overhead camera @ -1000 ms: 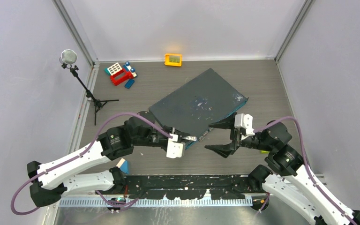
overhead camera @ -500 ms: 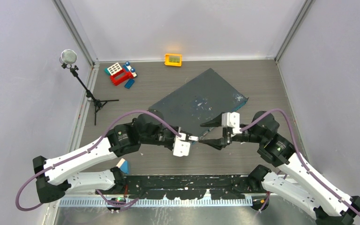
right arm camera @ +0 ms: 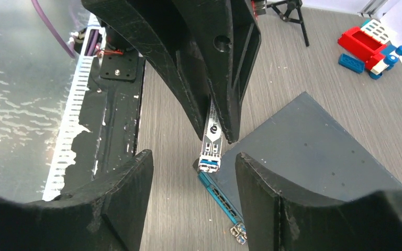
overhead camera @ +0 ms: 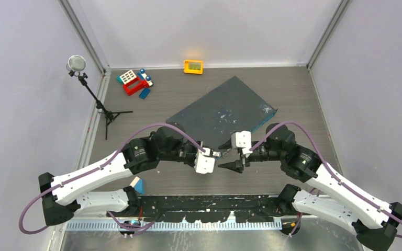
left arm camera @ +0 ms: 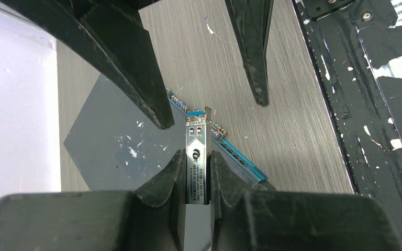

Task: Insert the plug into the switch port
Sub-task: Pick up the plug from the corner of the board.

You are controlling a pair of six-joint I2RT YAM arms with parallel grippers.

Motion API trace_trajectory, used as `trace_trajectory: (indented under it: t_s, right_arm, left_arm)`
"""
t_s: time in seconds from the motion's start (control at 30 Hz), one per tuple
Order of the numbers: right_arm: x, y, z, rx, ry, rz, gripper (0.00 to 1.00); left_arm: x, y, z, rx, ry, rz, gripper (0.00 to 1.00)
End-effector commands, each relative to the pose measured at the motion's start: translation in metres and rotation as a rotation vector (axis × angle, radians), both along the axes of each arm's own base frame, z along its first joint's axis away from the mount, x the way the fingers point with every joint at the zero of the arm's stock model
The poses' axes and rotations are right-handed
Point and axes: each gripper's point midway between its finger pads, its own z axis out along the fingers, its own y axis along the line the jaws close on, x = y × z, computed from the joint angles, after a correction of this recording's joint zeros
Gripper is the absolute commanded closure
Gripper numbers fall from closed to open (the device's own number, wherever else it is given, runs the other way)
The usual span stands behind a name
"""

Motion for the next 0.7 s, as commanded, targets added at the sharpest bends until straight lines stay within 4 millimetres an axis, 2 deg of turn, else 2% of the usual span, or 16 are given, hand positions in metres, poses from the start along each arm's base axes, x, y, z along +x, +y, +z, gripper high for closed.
trace_trajectory:
  t_s: [0.0, 0.2, 0.33, 0.53, 0.67]
  right_arm:
    - [0.011, 0.006, 0.010, 0.009, -0.069, -0.051, 0.38]
    - [0.017, 0.010, 0.007, 0.005, -0.099, -0.090, 0.46]
    - [0.017, 0.009, 0.004, -0.008, -0.097, -0.096, 0.55]
    - [0.018, 0.006, 0.001, -0.032, -0.091, -0.109, 0.54]
    - [0.019, 0.007, -0.002, -0.041, -0.083, -0.109, 0.62]
  left_arm:
    - [0.003, -0.006, 0.023, -0.060, -0.023, 0.004, 1.00]
    - [0.001, -0.007, 0.022, -0.060, -0.017, -0.005, 1.00]
    - [0.001, -0.006, 0.021, -0.056, -0.018, -0.002, 1.00]
    - [0.002, -0.004, 0.022, -0.058, -0.028, 0.003, 1.00]
    - [0.002, -0.004, 0.022, -0.060, -0.029, 0.005, 1.00]
